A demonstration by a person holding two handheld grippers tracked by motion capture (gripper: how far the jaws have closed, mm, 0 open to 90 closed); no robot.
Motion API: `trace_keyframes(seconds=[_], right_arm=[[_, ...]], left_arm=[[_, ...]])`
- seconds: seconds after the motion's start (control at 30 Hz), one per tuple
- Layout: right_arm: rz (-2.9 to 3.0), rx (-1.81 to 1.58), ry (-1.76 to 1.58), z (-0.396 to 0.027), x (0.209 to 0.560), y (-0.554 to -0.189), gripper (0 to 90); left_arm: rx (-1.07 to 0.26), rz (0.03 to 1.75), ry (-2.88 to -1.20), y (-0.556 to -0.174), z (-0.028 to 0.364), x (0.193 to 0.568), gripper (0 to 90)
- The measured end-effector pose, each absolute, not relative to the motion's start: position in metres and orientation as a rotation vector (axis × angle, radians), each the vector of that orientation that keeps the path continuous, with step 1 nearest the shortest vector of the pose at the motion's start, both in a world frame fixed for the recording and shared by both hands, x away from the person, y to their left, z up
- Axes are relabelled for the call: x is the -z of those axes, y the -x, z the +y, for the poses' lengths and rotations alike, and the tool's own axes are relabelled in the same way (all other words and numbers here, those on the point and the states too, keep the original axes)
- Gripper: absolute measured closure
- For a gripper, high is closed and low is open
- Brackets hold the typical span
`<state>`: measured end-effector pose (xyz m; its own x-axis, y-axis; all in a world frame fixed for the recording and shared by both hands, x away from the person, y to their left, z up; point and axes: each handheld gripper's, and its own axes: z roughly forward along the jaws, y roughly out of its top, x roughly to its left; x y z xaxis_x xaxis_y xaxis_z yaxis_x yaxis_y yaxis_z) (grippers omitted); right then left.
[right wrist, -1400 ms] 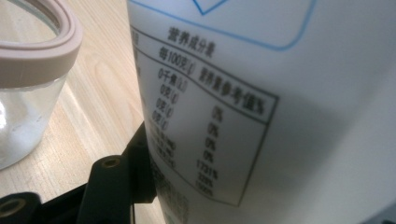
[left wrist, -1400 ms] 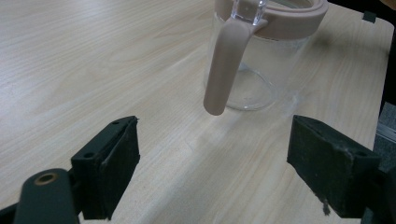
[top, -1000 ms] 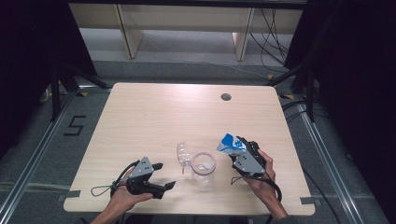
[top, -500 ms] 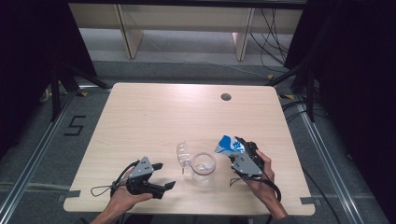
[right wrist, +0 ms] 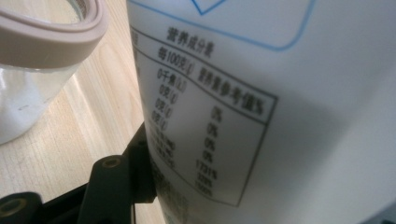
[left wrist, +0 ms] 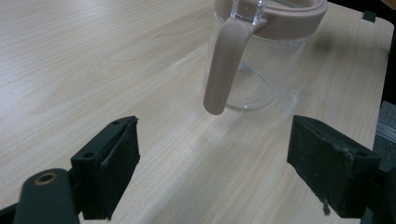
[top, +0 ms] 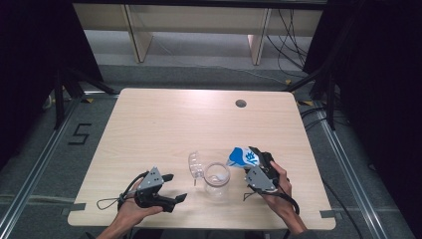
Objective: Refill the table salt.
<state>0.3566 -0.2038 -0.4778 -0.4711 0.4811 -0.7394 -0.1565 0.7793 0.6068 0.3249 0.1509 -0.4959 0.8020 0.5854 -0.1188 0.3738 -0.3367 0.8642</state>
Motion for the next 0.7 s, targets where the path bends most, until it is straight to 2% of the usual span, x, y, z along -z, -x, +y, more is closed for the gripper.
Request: trace_keyframes(seconds=[0.7], right_arm=[[1.902, -0.682, -0.161, -0.1995, 0.4778, -0.3533, 43.2]], left_arm=[[-0.260, 0.713, -1.966, -0.3249, 0.1508, 0.4959, 16.2]])
